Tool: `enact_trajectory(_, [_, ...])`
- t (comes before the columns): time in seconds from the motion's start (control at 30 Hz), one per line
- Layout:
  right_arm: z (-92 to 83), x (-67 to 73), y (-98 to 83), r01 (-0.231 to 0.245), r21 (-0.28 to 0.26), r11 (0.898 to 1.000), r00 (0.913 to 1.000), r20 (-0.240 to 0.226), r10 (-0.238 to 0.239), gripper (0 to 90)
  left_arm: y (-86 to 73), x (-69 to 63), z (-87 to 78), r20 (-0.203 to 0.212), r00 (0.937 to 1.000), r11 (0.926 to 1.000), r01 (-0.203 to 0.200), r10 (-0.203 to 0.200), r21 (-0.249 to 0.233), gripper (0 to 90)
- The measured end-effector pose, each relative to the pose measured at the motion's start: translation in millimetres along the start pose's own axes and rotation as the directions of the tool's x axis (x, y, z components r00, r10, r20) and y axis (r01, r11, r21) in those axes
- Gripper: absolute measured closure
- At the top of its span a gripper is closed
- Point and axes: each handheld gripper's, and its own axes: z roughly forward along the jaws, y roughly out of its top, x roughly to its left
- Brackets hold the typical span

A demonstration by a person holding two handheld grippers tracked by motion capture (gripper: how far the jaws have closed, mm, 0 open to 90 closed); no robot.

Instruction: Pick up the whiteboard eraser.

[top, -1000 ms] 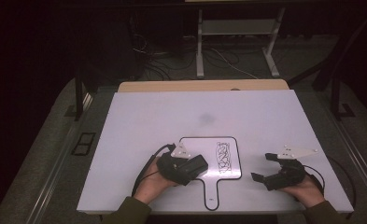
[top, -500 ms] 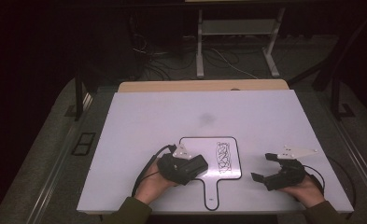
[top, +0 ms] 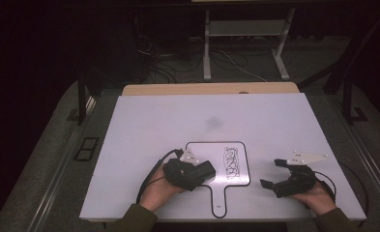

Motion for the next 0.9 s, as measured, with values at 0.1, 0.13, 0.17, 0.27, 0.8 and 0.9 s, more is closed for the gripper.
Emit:
enact_trajectory(0.1, [0.0,0.0,0.0,0.000,-0.001,1.000,1.0000,-0.001,0.000,0.0,-0.2,0.0,-0.5,0.002,1.0000,1.0000,-0.005,0.005,0.002,39.3])
enact_trajectory(0.13, [0.0,0.0,0.0,0.000,0.000,1.000,1.0000,-0.001,0.000,0.0,-0.2,-0.1,-0.6,0.000,1.0000,1.0000,-0.006,0.006,0.002,39.3])
enact_trajectory(0.17, [0.0,0.0,0.0,-0.001,0.000,1.000,1.0000,-0.001,0.001,0.0,-0.1,0.1,-1.1,-0.003,0.9999,0.9999,-0.012,0.012,-0.002,39.3])
enact_trajectory(0.27, [-0.2,0.0,0.0,-0.003,0.000,1.000,1.0000,-0.001,0.003,0.0,0.3,0.0,-3.7,-0.005,1.0000,0.9997,-0.009,0.009,-0.024,39.3])
enact_trajectory(0.8, [-0.6,0.0,-0.1,-0.007,0.001,1.000,1.0000,-0.001,0.007,0.0,0.7,4.9,-13.2,0.036,0.9993,0.9970,-0.010,0.013,-0.076,39.2])
enact_trajectory(0.9, [-0.4,-0.2,-0.1,-0.008,0.001,1.000,1.0000,-0.002,0.008,0.0,1.4,5.8,-14.5,0.031,0.9994,0.9965,-0.012,0.015,-0.083,39.2])
